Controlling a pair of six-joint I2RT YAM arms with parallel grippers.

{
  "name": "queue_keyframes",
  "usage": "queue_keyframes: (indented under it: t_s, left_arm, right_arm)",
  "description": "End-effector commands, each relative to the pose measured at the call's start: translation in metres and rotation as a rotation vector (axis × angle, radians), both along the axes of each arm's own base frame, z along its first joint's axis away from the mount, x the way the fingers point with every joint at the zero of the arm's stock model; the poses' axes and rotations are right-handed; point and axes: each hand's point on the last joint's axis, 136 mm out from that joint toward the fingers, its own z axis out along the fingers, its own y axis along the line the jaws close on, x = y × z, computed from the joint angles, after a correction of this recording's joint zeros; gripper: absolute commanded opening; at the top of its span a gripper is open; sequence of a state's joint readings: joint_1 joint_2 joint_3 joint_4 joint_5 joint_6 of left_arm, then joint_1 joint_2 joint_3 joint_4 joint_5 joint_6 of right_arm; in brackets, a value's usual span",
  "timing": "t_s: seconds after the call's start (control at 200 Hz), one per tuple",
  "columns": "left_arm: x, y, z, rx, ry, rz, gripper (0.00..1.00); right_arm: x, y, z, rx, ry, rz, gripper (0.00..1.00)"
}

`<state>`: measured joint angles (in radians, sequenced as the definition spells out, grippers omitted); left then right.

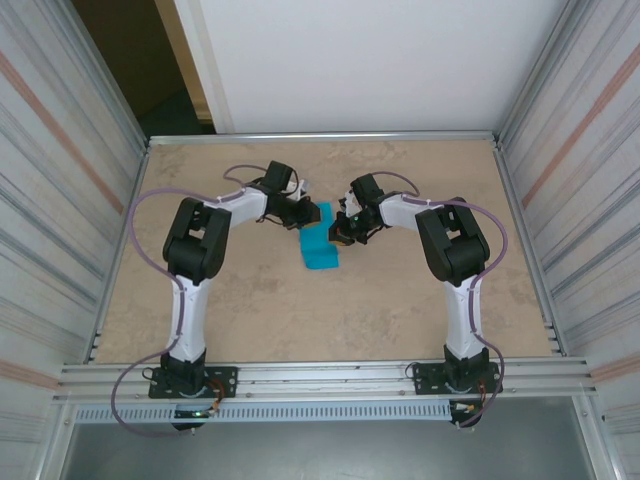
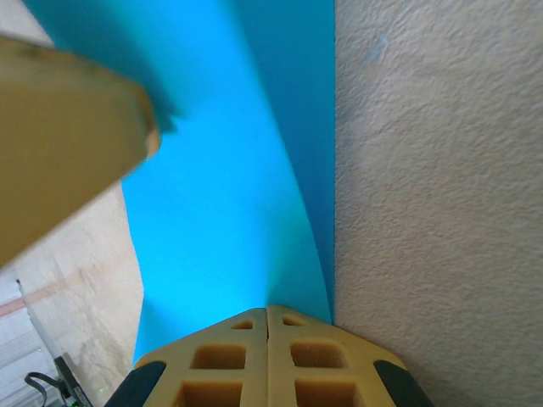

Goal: Fold a paper plane with a square sheet of paper (pick it up from the middle)
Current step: First fold the square sheet of paper in half at the center of the table.

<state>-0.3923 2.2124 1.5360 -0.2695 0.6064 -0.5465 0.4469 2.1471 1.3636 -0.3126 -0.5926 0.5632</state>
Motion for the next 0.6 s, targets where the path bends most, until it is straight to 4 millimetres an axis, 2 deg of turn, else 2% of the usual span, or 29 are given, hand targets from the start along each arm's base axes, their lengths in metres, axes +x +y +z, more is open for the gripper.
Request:
queue_keyframes:
  t_s: [0.0,0.205,0.336,0.446,0.591]
  left_arm:
    - [0.01,0.014,-0.011,0.04,0.009,0.004,0.17]
    - [0.019,0.028,-0.028,0.048,0.016,0.019,0.17]
    - [0.032,0.046,-0.034,0.061,0.021,0.049,0.17]
    - [0.049,0.06,-0.029,0.065,0.006,0.074,0.18]
    - [0.072,0.074,-0.007,0.063,-0.04,0.102,0.18]
  right_arm:
    - [-0.092,-0.104,-0.11,-0.511,0.339,-0.018,0.0]
    - [-0.095,-0.107,-0.11,-0.519,0.348,-0.017,0.0]
    - [-0.098,-0.111,-0.111,-0.531,0.352,-0.016,0.0]
    - [-0.099,-0.113,-0.11,-0.534,0.355,-0.018,0.0]
    - [-0.098,-0.112,-0.109,-0.529,0.352,-0.023,0.0]
